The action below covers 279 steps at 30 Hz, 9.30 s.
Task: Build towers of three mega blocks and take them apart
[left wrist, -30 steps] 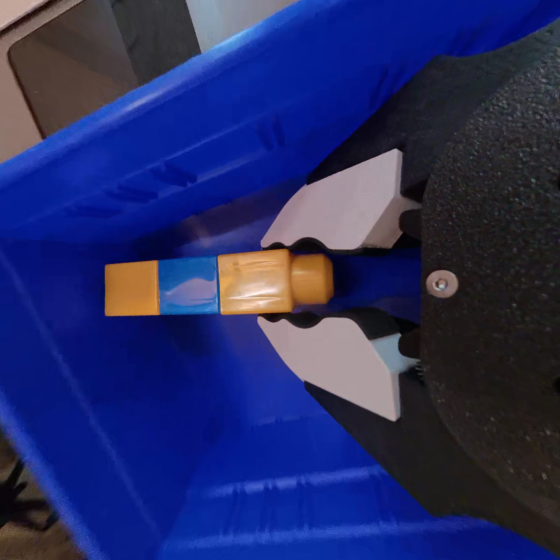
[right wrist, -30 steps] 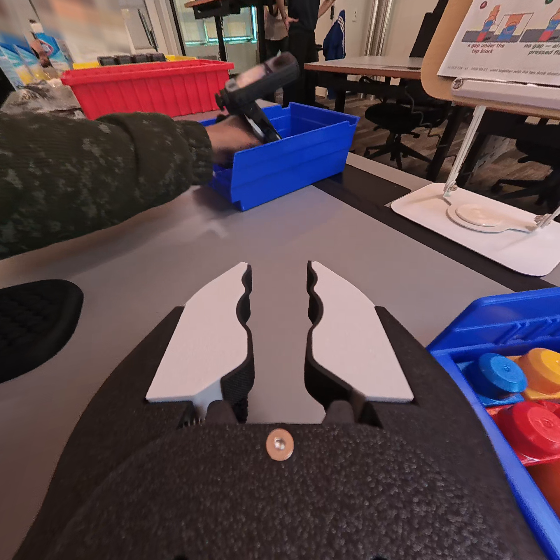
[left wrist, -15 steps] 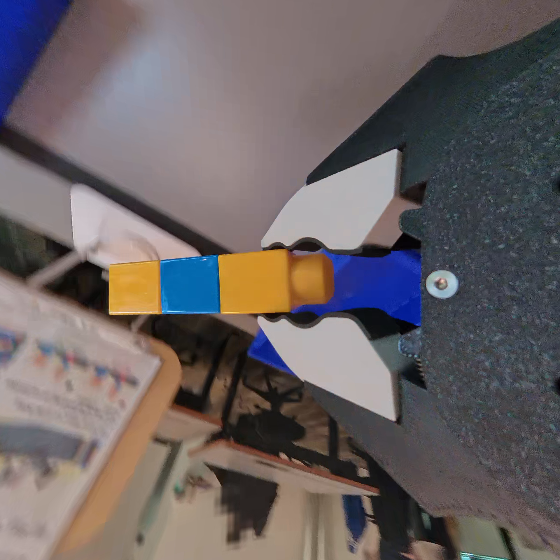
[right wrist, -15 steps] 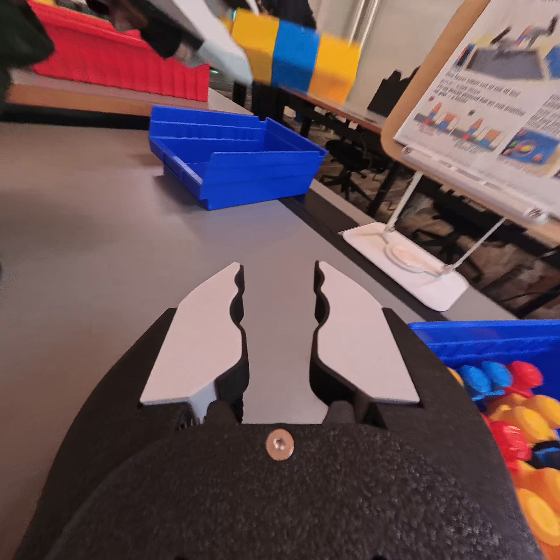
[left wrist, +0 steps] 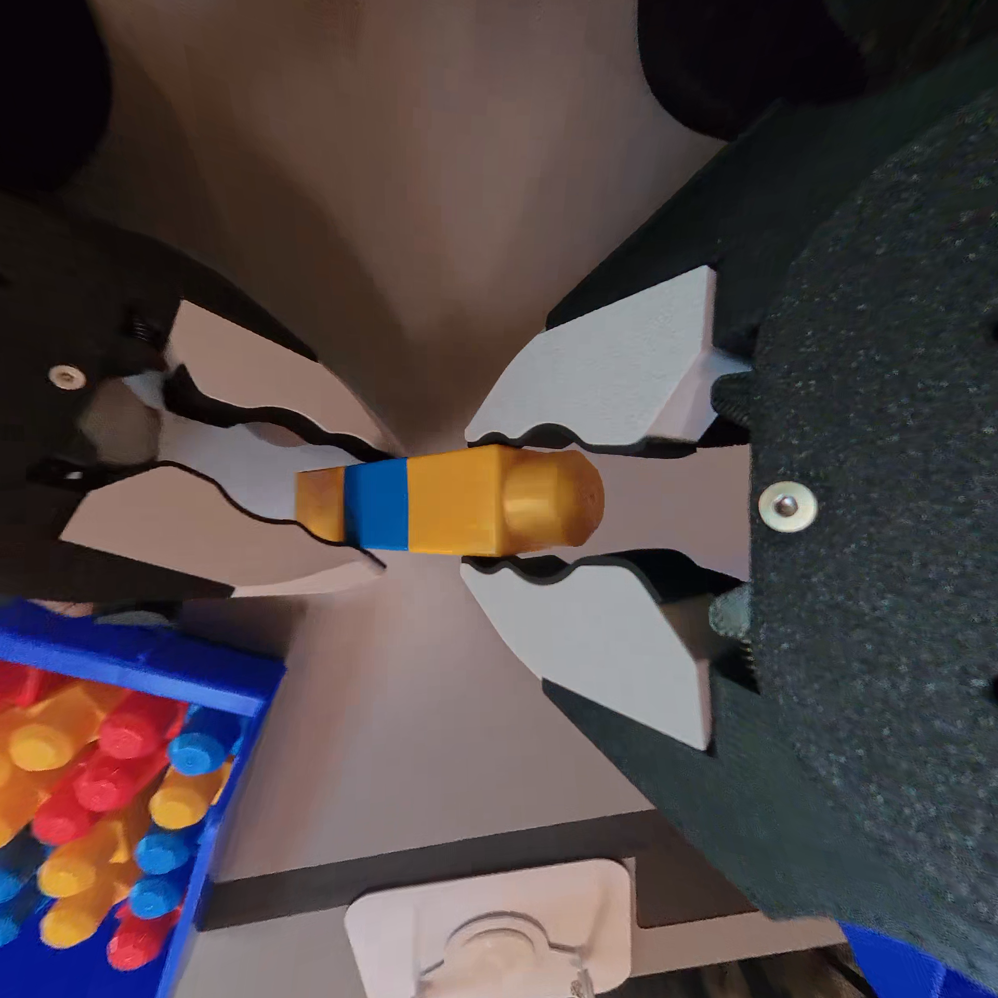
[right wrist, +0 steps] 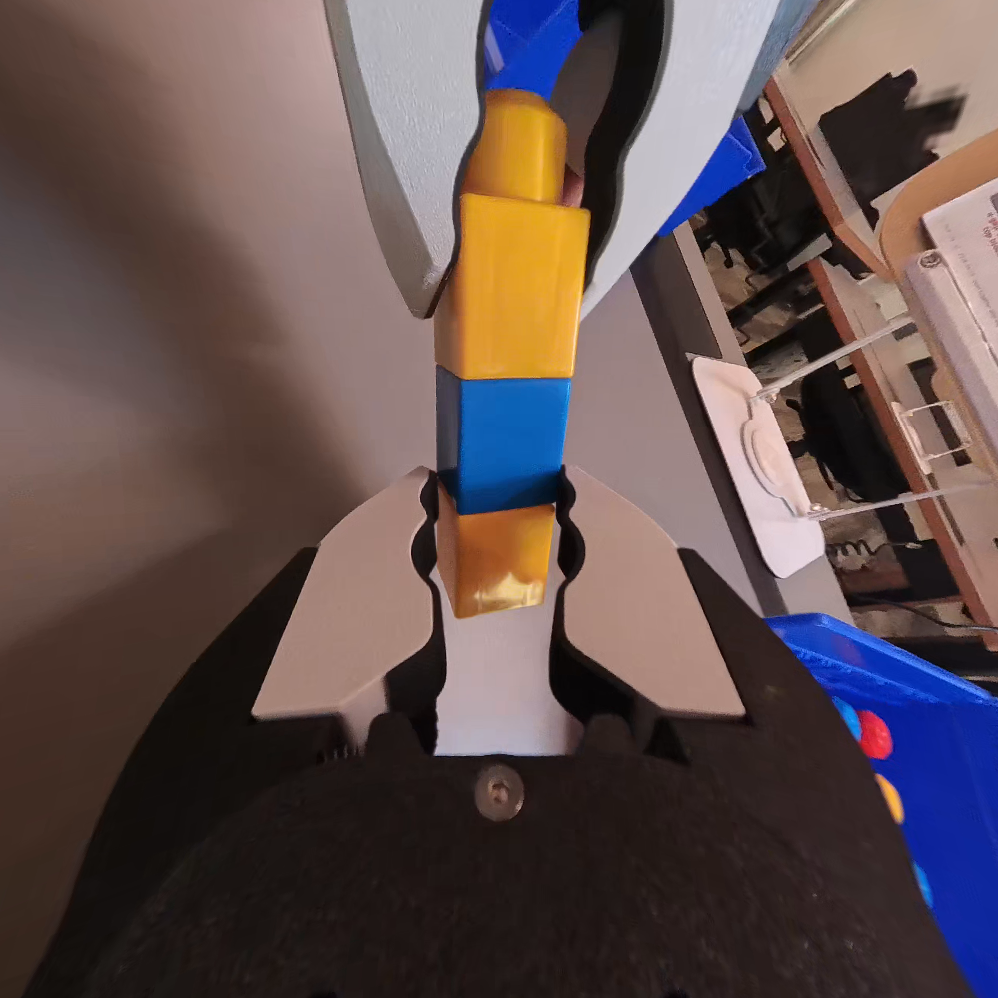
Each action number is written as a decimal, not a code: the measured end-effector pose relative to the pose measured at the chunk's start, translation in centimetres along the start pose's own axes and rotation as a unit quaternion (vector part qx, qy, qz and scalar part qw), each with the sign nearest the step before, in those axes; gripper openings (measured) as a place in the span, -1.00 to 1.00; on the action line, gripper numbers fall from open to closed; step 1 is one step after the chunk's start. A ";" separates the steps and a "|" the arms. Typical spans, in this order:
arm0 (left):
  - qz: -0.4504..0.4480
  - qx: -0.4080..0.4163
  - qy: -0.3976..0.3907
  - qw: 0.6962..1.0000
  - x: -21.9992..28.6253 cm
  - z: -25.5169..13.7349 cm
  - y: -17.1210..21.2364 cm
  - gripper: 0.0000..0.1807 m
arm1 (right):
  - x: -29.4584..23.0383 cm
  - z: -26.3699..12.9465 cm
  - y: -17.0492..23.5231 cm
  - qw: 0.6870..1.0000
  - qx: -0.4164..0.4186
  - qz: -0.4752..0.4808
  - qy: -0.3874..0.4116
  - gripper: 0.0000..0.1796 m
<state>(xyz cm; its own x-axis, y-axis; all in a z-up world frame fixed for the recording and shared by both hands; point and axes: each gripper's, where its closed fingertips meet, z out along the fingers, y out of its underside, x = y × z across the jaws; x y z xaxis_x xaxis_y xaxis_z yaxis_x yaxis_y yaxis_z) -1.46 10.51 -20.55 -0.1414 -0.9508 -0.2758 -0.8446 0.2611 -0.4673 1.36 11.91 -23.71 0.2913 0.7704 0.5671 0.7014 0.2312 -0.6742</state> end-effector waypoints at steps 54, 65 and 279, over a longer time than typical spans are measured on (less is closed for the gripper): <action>-0.070 -0.021 0.056 0.996 0.6 1.7 4.0 -0.60 | 3.5 -7.1 -6.2 0.920 0.238 0.277 -0.142 -0.65; -0.179 0.282 -0.089 0.938 -7.5 -2.8 1.3 -0.61 | 16.9 -12.8 1.6 0.907 0.168 0.360 0.138 -0.65; -0.270 0.301 -0.257 0.878 -13.3 -0.9 3.2 -1.00 | 24.8 -3.3 24.7 0.828 -0.421 0.370 0.014 -0.57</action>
<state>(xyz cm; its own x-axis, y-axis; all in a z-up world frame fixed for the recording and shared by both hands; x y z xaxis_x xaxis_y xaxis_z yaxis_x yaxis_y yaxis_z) -2.79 23.81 -17.64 0.5783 -0.8024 -0.1475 -0.2694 -0.0171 -0.9629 28.02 34.80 -24.73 0.8509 0.4988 0.1650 0.5253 -0.8032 -0.2810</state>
